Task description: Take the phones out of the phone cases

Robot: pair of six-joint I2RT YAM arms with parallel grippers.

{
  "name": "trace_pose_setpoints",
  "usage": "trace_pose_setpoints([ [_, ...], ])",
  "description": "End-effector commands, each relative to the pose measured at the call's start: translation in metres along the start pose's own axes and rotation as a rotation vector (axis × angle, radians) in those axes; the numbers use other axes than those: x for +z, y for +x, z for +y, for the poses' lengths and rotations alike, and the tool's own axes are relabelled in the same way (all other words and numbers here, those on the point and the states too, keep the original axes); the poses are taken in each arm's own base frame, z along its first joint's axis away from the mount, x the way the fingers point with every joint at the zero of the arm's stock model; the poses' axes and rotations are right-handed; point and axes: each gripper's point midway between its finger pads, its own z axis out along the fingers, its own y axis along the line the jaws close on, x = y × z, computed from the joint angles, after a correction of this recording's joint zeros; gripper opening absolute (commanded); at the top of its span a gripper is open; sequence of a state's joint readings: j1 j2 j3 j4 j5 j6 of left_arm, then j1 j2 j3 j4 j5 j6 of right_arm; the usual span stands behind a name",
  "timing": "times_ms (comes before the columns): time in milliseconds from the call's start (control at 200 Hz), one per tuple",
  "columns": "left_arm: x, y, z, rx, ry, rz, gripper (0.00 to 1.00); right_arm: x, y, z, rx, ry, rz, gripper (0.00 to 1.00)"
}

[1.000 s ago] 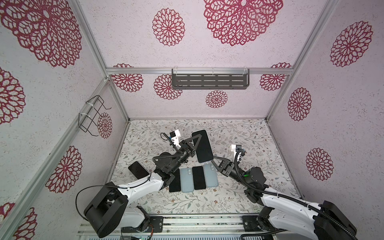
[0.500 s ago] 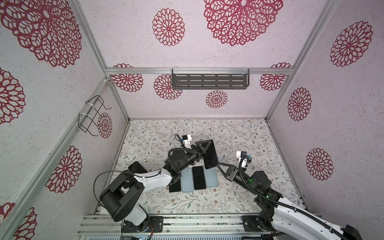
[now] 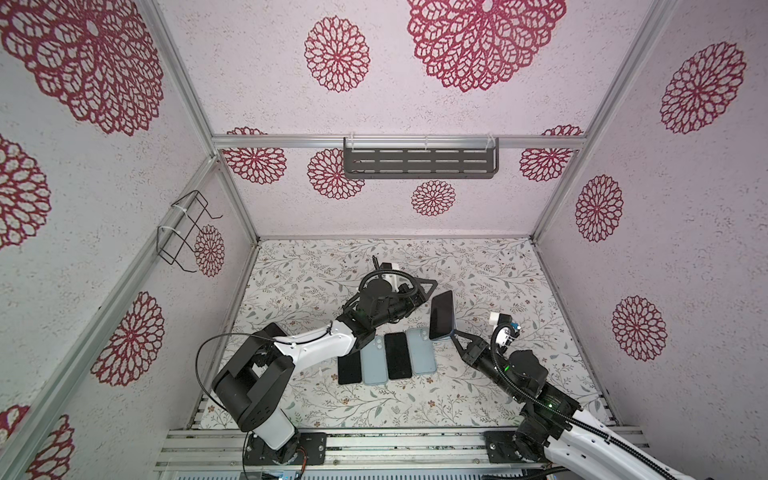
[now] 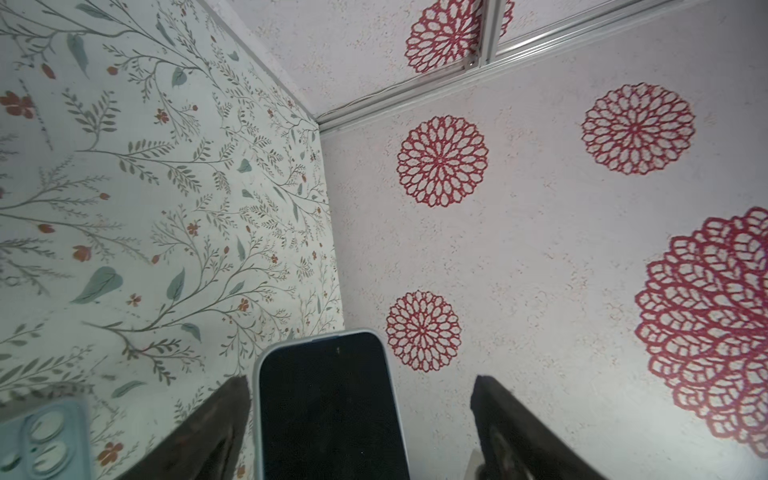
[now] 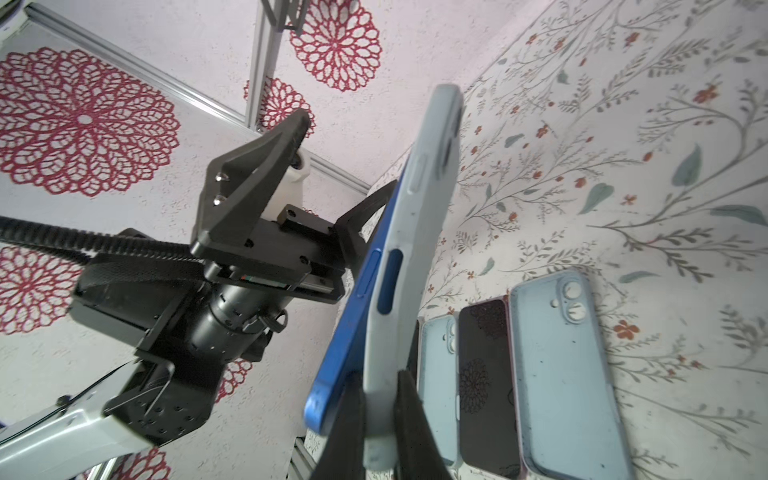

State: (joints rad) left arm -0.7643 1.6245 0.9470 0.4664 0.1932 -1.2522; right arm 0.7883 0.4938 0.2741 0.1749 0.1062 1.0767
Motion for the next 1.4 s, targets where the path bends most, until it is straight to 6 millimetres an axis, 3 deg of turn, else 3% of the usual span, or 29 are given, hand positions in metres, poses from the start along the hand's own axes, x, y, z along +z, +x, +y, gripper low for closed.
trace_pose_setpoints([
  [0, 0.003, 0.011, 0.006, 0.099, -0.052, 0.040, 0.90, -0.004, -0.021, 0.015, 0.027, -0.044, -0.081, 0.00],
  [105, 0.006, 0.021, -0.005, 0.194, -0.050, 0.074, 0.90, -0.002, -0.021, 0.009, 0.032, -0.027, -0.077, 0.00],
  [651, -0.013, 0.089, -0.013, 0.998, -0.361, 0.229, 0.87, 0.005, -0.018, -0.010, 0.071, 0.008, -0.016, 0.00],
  [946, -0.007, 0.106, -0.007, 1.170, -0.429, 0.260, 0.77, 0.007, -0.015, -0.009, 0.076, -0.001, -0.001, 0.00],
  [1396, -0.011, 0.107, 0.004, 1.250, -0.523, 0.248, 0.61, 0.008, -0.015, -0.010, 0.074, 0.005, -0.001, 0.00],
])
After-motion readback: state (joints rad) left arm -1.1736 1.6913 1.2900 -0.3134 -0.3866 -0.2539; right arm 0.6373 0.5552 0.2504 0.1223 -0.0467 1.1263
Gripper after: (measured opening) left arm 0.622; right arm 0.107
